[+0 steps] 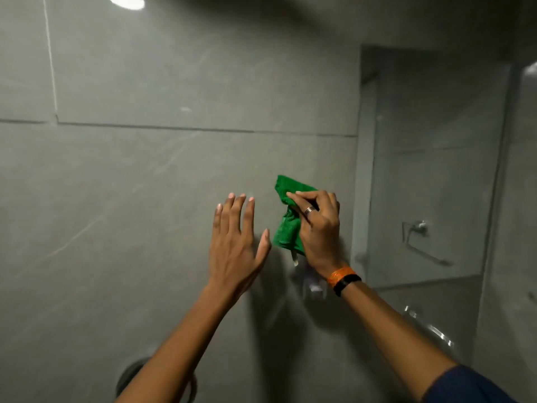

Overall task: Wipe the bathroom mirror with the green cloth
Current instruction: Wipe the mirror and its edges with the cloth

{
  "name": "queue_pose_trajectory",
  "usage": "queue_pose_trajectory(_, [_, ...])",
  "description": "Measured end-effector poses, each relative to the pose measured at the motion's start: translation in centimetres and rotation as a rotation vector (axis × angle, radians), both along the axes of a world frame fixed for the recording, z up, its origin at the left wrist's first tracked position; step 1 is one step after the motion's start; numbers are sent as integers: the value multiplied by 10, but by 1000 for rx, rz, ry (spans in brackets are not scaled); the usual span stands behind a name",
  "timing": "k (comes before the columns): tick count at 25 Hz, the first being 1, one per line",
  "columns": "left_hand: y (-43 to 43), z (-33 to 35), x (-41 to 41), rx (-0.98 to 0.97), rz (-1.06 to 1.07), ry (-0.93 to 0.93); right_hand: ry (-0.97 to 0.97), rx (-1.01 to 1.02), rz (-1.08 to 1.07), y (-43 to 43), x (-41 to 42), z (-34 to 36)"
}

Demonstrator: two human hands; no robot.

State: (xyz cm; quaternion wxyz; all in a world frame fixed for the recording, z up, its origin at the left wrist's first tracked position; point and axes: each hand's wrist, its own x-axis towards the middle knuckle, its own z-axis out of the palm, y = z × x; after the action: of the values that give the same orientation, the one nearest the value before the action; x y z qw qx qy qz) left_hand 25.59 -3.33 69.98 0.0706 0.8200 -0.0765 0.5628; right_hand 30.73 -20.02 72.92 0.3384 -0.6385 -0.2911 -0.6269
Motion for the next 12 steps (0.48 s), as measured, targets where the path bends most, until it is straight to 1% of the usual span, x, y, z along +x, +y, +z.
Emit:
queue_pose_trajectory(4, [-43, 61, 32, 95, -18, -121, -310, 139, -107, -61, 36, 137])
queue_pose_trajectory(5, [-53, 76, 41, 108, -16, -148, -360, 178, -148, -75, 45, 169])
queue_pose_trajectory(6, [-64, 90, 50, 121, -12, -173, -371, 172, -203, -88, 56, 196])
queue_pose_trajectory(7, [-73, 101, 58, 135, -6, -191, -317, 84, -287, -100, 69, 215])
queue_pose_trajectory(9, [-91, 120, 75, 178, 2, -203, -63, -205, -478, -118, 101, 229])
queue_pose_trajectory(10, [-99, 126, 84, 195, 10, -204, 69, -309, -491, -123, 117, 228])
queue_pose_trajectory(11, [-106, 133, 94, 214, 21, -206, 137, -345, -434, -127, 133, 225])
queue_pose_trajectory(12, [-114, 141, 105, 233, 32, -205, 136, -323, -343, -129, 145, 223])
